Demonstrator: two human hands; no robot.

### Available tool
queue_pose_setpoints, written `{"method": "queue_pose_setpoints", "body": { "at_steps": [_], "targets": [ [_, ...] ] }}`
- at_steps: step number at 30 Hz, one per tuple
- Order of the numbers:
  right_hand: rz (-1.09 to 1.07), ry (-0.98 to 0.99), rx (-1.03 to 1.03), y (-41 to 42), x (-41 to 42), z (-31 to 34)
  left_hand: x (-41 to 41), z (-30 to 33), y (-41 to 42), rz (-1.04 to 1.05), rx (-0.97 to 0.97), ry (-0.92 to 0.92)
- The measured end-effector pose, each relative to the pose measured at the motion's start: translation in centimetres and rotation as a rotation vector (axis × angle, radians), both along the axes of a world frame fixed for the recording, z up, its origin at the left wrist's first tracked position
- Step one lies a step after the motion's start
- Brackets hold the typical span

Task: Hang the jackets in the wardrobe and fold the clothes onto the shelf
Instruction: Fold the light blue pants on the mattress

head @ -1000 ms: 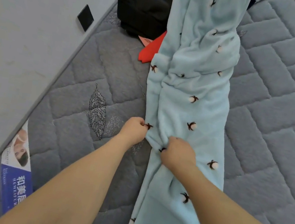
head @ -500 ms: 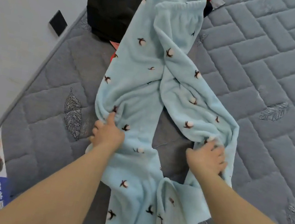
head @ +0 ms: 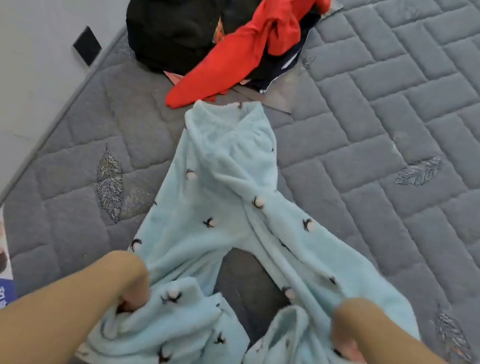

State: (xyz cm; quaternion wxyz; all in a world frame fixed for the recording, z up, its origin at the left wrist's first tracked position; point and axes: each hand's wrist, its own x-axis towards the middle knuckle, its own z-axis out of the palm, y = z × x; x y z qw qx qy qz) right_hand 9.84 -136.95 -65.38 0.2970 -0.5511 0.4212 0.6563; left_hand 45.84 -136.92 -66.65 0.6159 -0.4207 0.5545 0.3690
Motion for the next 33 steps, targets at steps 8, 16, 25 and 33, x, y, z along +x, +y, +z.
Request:
{"method": "queue_pose_setpoints", "body": {
  "at_steps": [8,16,25,33],
  "targets": [
    [-0.290,-0.557,-0.865,-11.3,9.0,-2.2,0.4,-3.8,-11.6,1.207,-1.042,0.316],
    [-1.411,-0.826,-1.204,-12.1,7.6,-7.2,-2.4,-7.3,-15.5,1.459,-1.152,0.562],
    [-2.189,-0.814,-1.348,-14.5,-12.0,4.5,-23.5,5.8,-21.1,1.102,-1.084,1.129],
    [-1.709,-0.100,-2.026,-21.6,-33.1,12.2,-35.7,14.1,-35.3,0.932,-1.592,0.994]
  ]
}}
